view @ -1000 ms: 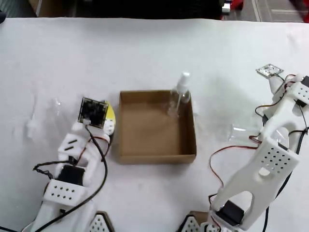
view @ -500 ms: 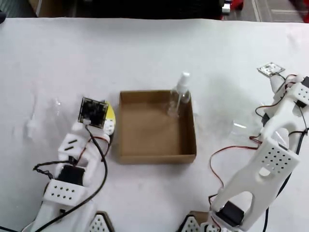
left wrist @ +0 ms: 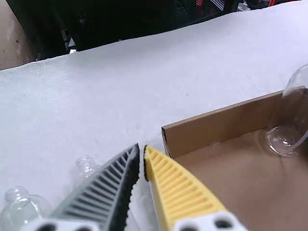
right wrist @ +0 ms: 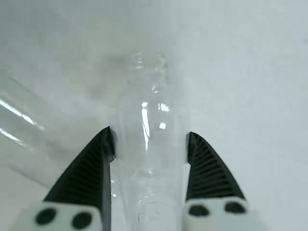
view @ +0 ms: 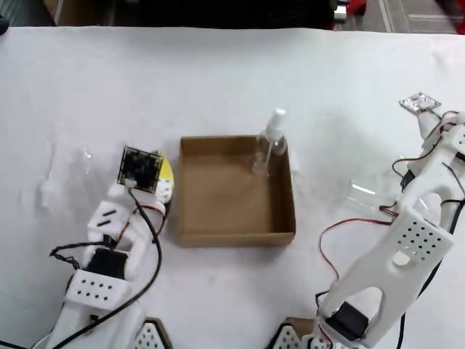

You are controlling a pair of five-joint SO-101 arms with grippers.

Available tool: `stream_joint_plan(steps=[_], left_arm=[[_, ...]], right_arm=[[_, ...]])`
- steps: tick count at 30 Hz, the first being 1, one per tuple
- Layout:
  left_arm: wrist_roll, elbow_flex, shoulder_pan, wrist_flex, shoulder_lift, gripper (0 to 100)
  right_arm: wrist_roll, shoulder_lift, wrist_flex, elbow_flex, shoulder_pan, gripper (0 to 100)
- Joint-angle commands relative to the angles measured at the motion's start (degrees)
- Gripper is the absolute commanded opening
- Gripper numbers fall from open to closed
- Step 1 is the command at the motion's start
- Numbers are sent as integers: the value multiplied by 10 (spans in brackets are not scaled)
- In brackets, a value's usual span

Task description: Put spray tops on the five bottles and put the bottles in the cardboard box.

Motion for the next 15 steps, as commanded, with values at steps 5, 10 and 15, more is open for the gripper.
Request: stream_joint_plan(steps=[5, 10, 15], left_arm=[[87, -33, -77, 29, -15, 24], [114, -64, -99, 81, -15, 28], [114, -65, -99, 80, -15, 28]], right_arm=[[-55, -110, 42, -73, 6, 16], [-116, -183, 43, -71, 3, 16], [-160, -272, 44, -67, 3, 16]])
